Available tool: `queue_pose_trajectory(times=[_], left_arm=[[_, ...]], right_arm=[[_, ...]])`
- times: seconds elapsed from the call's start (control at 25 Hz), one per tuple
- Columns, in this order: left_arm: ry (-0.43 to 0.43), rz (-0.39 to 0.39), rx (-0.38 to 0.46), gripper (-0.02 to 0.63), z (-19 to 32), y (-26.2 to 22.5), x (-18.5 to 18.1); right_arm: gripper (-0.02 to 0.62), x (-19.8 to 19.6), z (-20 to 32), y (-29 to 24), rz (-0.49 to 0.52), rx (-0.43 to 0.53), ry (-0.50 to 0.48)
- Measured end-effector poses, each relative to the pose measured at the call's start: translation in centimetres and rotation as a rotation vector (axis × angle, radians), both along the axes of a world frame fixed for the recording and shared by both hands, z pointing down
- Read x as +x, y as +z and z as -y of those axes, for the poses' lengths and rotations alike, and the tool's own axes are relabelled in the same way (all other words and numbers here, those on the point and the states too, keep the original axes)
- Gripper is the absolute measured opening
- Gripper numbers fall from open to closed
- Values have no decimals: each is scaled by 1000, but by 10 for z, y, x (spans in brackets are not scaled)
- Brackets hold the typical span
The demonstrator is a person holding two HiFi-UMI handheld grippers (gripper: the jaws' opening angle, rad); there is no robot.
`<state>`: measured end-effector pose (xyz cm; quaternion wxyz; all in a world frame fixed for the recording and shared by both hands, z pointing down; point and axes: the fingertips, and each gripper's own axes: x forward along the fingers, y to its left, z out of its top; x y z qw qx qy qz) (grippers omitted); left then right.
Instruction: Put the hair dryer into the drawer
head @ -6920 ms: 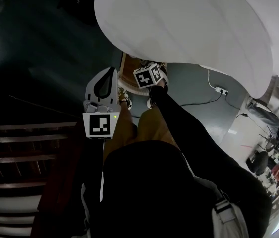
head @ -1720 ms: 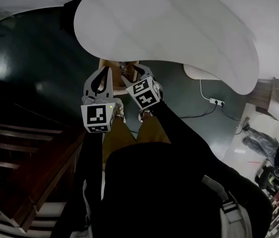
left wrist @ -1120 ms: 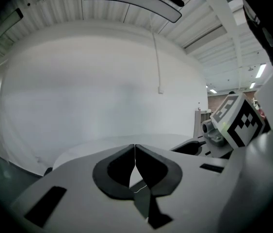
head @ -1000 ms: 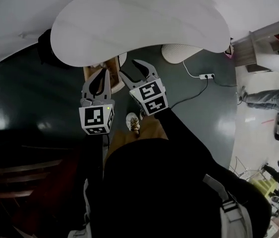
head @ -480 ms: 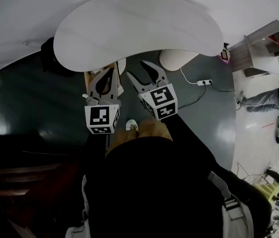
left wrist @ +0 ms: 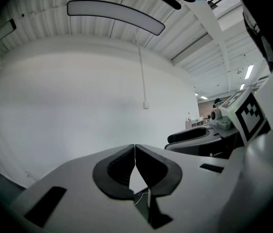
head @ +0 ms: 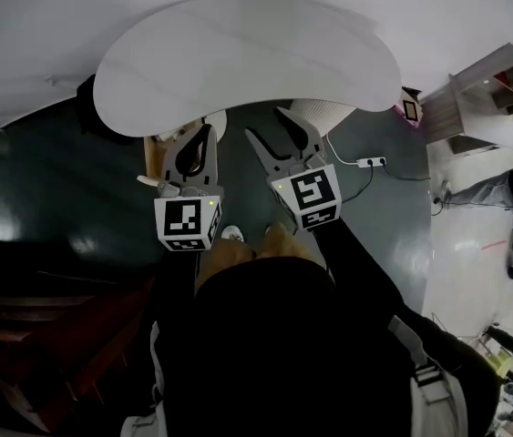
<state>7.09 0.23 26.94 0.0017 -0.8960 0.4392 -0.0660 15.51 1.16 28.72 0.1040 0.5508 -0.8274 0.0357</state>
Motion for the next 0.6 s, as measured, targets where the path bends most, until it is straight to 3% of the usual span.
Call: queue_pose_trajectory(times=[0.24, 0.6], left_arm=[[-15, 13, 29, 18, -21, -2, 29], [-7, 13, 54, 18, -39, -3, 64]], right_arm=[[241, 42, -20, -5, -9, 35, 6], [241, 69, -35, -26, 38, 108, 3]])
